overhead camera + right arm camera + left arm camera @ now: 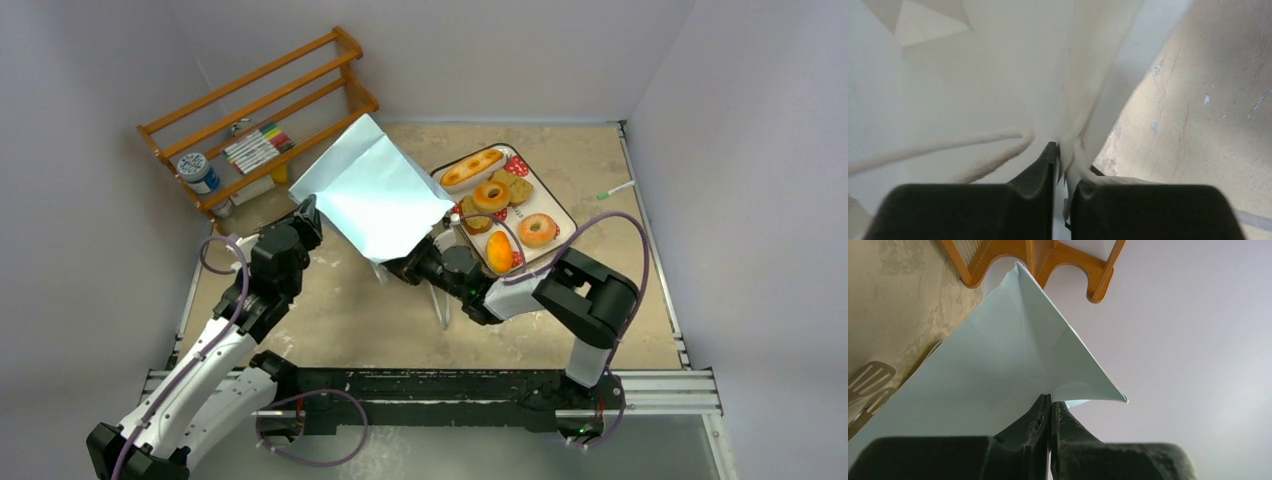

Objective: Take the fake bread out of the paper bag
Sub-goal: Adjust the paper bag at the center of the board.

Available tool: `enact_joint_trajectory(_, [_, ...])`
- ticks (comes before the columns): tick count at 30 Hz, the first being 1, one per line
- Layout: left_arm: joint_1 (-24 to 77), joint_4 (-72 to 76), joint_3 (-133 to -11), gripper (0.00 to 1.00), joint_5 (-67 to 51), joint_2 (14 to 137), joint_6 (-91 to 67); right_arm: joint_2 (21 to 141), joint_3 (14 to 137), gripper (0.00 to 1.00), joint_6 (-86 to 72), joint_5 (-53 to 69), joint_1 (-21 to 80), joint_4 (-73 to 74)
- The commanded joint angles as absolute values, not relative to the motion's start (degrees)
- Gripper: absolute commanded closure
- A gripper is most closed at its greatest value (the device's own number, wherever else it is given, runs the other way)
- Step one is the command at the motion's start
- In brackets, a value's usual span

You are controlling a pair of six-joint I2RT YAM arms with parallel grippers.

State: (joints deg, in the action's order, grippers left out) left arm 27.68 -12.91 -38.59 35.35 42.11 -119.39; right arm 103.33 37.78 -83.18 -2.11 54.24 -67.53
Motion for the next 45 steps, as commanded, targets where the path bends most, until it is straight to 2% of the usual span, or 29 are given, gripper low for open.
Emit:
enact_joint_trajectory(1, [27.5, -11.1, -36.7, 1.0, 35.0, 39.2, -136.5, 95.9, 40.8, 0.93, -79.1, -3.4, 53.7, -58.9])
enact_joint_trajectory(4, [27.4, -11.3, -33.9, 1.0, 37.8, 36.2, -136.5, 90.7, 42.6, 0.97, -75.2, -3.9, 53.2, -46.6])
enact_joint_trajectory(8, [27.4, -12.6, -29.7, 0.74, 40.2, 32.8, -135.3, 85.2, 47.9, 1.0, -68.3, -5.6, 51.8, -29.2])
enact_joint_trajectory(12, [27.4, -12.9, -27.0, 0.59, 40.3, 31.4, -131.1, 83.7, 53.9, 1.0, -62.4, -5.6, 49.6, -17.3])
enact_joint_trajectory(15, [27.4, -13.6, -27.3, 0.52, 39.0, 31.8, -127.3, 84.1, 58.6, 1.0, -58.4, -5.5, 48.3, -11.4])
enact_joint_trajectory(19, [27.4, -17.9, -30.7, 0.47, 37.9, 32.4, -119.7, 87.7, 70.0, 1.0, -50.5, -5.1, 47.8, -1.6])
enact_joint_trajectory(25, [27.3, -32.7, -41.7, 0.42, 41.9, 33.2, -105.9, 97.9, 91.2, 1.0, -39.1, -4.6, 47.8, 16.9])
enact_joint_trajectory(31, [27.4, -43.4, -48.4, 0.41, 46.9, 32.5, -97.5, 105.7, 106.9, 1.0, -32.1, -10.1, 49.4, 32.9])
enact_joint_trajectory(41, [27.5, -45.4, -52.1, 0.41, 49.2, 34.9, -85.1, 113.3, 124.1, 1.0, -28.5, -15.7, 54.2, 51.4])
enact_joint_trajectory(45, [27.4, -46.1, -54.6, 0.4, 50.8, 36.7, -81.2, 118.4, 138.8, 1.0, -28.0, -17.7, 56.0, 60.7])
